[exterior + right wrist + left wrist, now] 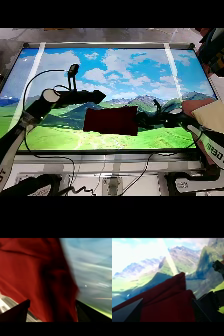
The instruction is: Fold the clothes and pants, and hang the long-sleeved shirts on hangers.
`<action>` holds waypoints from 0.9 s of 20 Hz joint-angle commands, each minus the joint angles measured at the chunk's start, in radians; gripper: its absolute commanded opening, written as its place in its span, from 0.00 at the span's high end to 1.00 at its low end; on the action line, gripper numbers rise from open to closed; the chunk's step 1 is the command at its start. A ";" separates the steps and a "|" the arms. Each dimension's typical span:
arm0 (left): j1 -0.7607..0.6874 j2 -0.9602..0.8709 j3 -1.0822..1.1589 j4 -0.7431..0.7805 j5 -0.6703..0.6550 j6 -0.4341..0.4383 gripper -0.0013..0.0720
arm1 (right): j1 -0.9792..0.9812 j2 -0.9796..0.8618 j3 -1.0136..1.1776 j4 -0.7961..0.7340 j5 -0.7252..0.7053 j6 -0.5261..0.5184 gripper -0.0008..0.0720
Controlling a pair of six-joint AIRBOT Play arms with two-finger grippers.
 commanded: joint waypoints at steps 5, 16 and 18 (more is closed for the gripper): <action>0.270 0.098 0.000 0.039 -0.192 0.053 0.03 | 0.159 -0.035 0.251 -0.112 -0.042 0.034 0.98; 0.469 0.400 0.000 0.500 -0.211 0.053 0.03 | -0.417 0.393 0.704 -0.664 0.273 0.489 0.98; 0.468 0.411 0.000 0.506 -0.211 0.053 0.03 | -0.578 0.489 0.719 -0.798 0.336 0.637 0.98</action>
